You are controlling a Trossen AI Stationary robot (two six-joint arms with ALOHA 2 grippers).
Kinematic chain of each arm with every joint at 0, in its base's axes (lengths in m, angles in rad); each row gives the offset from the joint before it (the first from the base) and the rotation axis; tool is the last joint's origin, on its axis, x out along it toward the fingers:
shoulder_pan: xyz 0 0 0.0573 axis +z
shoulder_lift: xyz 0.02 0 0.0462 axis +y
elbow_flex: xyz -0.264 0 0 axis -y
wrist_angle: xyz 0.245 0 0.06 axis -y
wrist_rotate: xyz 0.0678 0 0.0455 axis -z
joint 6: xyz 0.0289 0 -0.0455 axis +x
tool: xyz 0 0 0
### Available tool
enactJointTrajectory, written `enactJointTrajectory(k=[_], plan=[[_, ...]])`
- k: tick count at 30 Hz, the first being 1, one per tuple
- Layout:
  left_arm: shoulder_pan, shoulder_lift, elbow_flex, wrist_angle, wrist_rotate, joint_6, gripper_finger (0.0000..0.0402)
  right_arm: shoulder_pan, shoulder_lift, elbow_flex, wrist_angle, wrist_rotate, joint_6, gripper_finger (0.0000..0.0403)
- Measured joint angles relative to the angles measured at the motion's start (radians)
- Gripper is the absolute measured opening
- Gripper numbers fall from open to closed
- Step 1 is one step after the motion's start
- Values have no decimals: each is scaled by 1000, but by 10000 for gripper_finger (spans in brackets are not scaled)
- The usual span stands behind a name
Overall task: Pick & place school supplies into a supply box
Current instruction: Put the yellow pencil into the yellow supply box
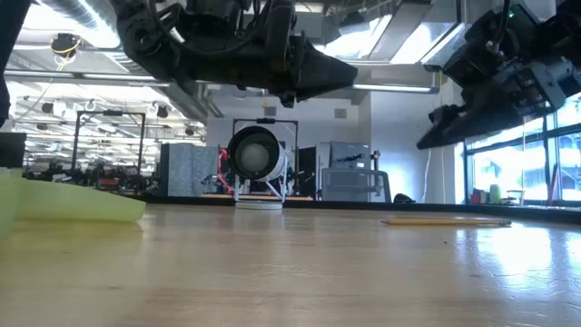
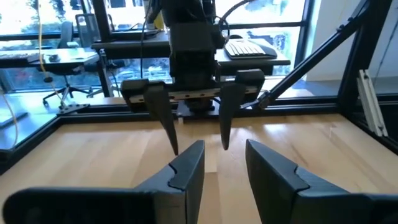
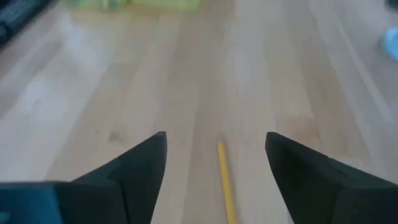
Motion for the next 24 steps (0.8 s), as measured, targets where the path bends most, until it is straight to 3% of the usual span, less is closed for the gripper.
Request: enactJointTrajectory(k=[3,7,13,24], plan=[[-14,0,0,-1,-33,21,111,-1,-1,-18,-18,18,-4,278],[-27,0,0,-2,-44,25,109,-1,-11,-114,123,33,-3,271],[-35,0,-1,-13,-44,25,108,-1,-70,-259,245,180,-4,259],[-39,0,-2,-33,-43,24,112,-4,-106,-266,211,180,1,245]])
